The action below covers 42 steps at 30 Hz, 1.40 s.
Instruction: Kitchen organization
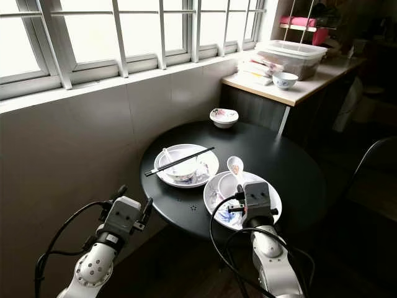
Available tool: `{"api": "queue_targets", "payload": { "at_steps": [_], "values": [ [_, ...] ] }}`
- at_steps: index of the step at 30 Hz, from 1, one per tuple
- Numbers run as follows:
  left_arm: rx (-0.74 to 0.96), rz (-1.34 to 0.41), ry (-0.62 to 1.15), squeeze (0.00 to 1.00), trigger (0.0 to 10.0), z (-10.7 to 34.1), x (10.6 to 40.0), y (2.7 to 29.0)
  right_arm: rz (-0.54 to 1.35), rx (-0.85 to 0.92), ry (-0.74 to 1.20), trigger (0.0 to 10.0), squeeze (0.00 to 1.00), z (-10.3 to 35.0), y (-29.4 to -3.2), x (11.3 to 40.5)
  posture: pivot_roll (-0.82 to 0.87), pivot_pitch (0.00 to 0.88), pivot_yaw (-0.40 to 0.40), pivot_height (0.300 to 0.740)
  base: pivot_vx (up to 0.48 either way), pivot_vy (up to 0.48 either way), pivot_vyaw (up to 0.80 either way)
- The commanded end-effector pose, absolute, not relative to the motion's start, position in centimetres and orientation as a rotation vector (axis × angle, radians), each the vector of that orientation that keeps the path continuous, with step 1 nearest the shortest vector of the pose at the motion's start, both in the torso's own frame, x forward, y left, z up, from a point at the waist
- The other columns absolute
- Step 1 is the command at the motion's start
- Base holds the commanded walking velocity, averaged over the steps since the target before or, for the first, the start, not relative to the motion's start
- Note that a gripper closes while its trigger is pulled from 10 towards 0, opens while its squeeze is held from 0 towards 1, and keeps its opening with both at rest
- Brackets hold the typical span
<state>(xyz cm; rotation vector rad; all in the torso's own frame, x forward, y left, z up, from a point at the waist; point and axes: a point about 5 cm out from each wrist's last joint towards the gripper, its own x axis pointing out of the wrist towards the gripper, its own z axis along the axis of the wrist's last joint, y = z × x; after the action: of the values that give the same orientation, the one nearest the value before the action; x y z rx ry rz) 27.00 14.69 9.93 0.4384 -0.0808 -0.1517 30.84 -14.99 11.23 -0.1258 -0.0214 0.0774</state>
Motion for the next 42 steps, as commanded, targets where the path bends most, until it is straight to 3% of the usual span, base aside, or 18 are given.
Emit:
{"api": "queue_targets", "payload": {
  "at_steps": [1, 10, 14, 25, 42],
  "values": [
    [0.450, -0.165, -0.093, 0.00, 10.0, 9.9, 27.1, 14.3, 0.084, -0.169, -0.128, 0.0, 0.00, 12.8, -14.8, 30.8, 0.01, 0.000, -0.047, 0.740, 0.000, 0.000, 0.00],
    [0.431, -0.143, -0.100, 0.00, 10.0, 10.1, 27.3, 14.6, 0.092, -0.201, -0.186, 0.0, 0.00, 13.4, -14.6, 30.9, 0.01, 0.000, -0.046, 0.740, 0.000, 0.000, 0.00],
    [0.404, -0.138, -0.110, 0.00, 10.0, 10.3, 27.4, 14.7, 0.119, -0.227, -0.208, 0.0, 0.00, 13.7, -14.1, 31.0, 0.02, 0.000, -0.046, 0.740, 0.000, 0.000, 0.80],
    [0.389, -0.137, -0.110, 0.00, 10.0, 10.5, 27.5, 14.8, 0.165, -0.244, -0.243, 0.0, 0.00, 14.1, -13.3, 30.9, 0.02, 0.000, -0.044, 0.740, 0.000, 0.440, 0.80],
    [0.395, -0.079, -0.182, 0.00, 10.0, 11.8, 27.8, 15.4, 0.209, -0.245, -0.265, 0.0, 0.00, 14.2, -12.6, 30.9, 0.02, 0.000, -0.041, 0.740, 0.000, 0.000, 0.80]
  ]
}}
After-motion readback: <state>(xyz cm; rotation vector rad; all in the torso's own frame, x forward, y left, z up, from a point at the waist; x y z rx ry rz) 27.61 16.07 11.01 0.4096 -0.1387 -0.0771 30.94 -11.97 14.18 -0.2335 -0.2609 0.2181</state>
